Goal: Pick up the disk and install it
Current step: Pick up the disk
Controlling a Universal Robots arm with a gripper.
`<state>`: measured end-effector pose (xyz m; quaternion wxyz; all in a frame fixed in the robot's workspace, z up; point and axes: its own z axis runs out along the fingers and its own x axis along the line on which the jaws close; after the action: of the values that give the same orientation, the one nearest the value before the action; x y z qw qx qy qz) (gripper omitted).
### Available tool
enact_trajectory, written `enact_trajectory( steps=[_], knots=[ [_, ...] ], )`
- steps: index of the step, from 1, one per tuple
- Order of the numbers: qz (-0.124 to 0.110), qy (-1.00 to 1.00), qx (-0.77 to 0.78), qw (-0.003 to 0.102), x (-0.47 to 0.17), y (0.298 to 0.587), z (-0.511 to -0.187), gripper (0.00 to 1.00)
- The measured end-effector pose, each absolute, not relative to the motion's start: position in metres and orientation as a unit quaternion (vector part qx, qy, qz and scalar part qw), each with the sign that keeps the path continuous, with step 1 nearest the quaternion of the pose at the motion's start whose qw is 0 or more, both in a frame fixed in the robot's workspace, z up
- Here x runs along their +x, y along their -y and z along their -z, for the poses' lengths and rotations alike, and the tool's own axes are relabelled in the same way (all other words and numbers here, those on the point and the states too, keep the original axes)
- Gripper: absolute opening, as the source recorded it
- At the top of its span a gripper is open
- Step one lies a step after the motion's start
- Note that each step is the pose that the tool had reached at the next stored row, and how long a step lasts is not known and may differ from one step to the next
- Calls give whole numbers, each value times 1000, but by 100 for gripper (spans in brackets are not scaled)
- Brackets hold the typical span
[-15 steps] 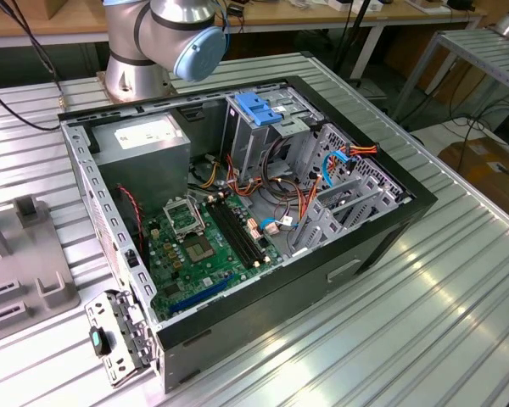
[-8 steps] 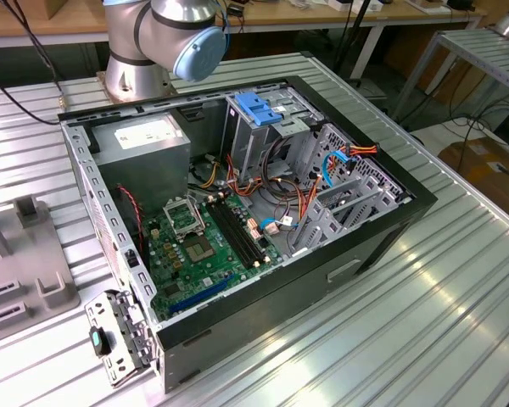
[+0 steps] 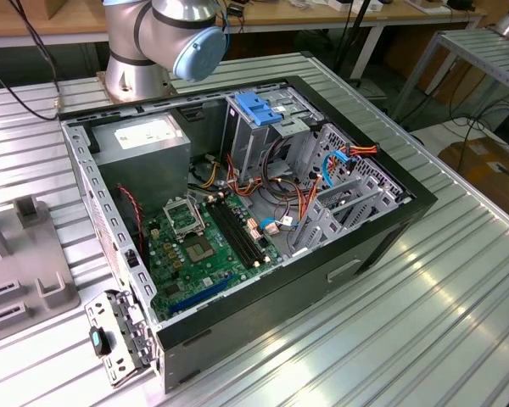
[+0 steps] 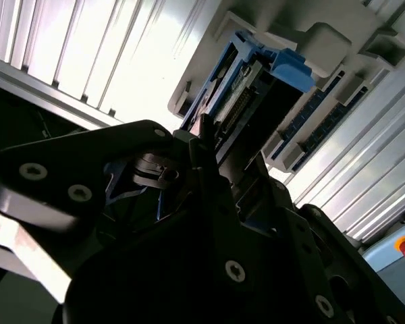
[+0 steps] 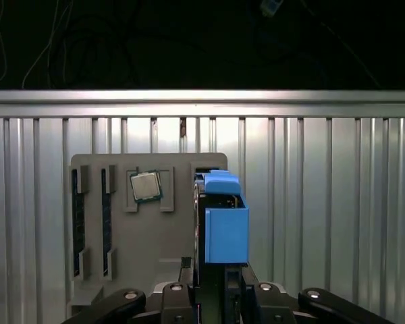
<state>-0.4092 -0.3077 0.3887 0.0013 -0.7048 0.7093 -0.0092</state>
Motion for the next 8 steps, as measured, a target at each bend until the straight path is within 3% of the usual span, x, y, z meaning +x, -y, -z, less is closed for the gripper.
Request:
enact_trajectory(
  steps=[8],
  knots=[
    [9, -709, -705, 1, -409, 308, -395, 35]
  ],
)
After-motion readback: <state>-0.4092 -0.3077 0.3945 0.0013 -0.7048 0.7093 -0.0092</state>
